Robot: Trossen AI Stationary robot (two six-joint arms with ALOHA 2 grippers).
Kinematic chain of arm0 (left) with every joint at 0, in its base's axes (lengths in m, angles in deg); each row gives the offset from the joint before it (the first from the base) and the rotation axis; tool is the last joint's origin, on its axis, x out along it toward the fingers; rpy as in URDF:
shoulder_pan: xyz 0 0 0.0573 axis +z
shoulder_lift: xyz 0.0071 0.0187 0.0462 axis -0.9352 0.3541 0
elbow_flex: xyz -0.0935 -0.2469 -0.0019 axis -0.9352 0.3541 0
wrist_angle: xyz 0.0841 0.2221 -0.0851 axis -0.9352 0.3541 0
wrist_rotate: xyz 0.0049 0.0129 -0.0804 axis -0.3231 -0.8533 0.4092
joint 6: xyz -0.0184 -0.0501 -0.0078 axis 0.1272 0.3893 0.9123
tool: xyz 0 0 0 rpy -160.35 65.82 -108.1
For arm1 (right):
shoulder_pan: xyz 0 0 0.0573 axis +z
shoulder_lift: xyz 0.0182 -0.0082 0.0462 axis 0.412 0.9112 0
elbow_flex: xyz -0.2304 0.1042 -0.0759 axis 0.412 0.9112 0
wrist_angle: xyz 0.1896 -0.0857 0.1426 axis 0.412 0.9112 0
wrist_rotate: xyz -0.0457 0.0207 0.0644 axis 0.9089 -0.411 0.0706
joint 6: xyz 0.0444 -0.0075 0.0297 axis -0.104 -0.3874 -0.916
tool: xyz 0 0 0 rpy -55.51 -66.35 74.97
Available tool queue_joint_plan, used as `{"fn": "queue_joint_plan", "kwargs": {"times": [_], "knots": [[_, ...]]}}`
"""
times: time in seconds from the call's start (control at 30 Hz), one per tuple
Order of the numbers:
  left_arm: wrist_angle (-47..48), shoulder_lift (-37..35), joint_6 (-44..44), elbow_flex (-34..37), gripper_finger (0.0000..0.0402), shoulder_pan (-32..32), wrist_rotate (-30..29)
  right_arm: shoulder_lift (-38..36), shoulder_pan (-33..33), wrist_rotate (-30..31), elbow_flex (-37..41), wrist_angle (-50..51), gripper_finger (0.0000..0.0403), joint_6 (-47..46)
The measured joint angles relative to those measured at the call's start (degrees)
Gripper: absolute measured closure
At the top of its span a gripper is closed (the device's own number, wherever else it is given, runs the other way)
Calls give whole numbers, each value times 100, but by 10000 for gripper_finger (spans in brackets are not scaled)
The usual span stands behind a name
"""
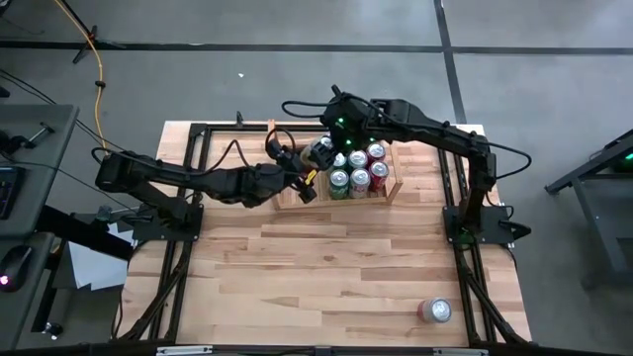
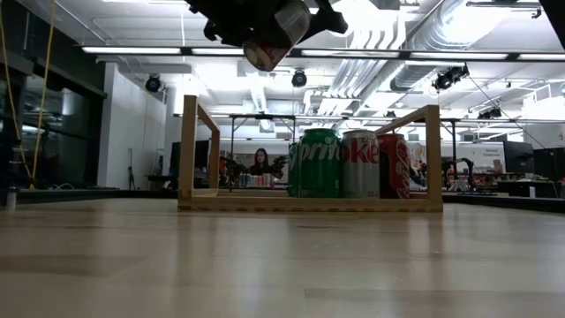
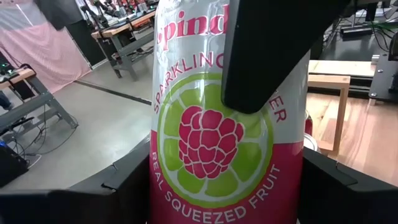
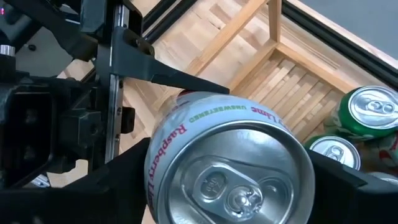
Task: Place canned beverage on shelf
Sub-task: Put the left pink-white soda can on the shelf
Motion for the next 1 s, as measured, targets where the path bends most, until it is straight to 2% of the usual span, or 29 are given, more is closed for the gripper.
{"fn": "queue_joint_plan", "kwargs": {"times": [0.1, 0.17, 0.23, 0.3, 0.33, 0.4, 0.5, 0.63, 0.8, 1.0], "knots": [[82, -30, 23, -9, 128, -51, -13, 8, -64, 30, -71, 37, 107, 78], [483, -173, 170, -96, 117, -108, -7, 22, -102, 34, -146, 0, 107, 111], [1302, -363, 492, -310, 66, -166, 164, 28, -135, 9, -158, -59, 107, 345], [2592, -574, 867, -580, 25, -239, 267, 7, -191, 426, -158, 306, 107, 604], [3062, -653, 1035, -738, 21, -267, 423, 7, -228, 595, -157, 320, 107, 697], [4014, -881, 1465, -987, 37, -301, 604, 28, -287, 1034, -157, 87, 107, 804], [4737, -1348, 2079, -1156, 62, -340, 932, 37, -352, 887, -154, 287, 107, 923], [4852, -2114, 2708, -1051, 72, -517, 1009, 208, -297, 808, -153, -130, 107, 1177], [4642, -3048, 2925, -997, 72, -776, 144, 754, -46, 758, -155, -289, 107, 1619], [4378, -3821, 2996, -1008, 72, -896, -172, 1344, 137, 769, -153, -38, 107, 1960]]}}
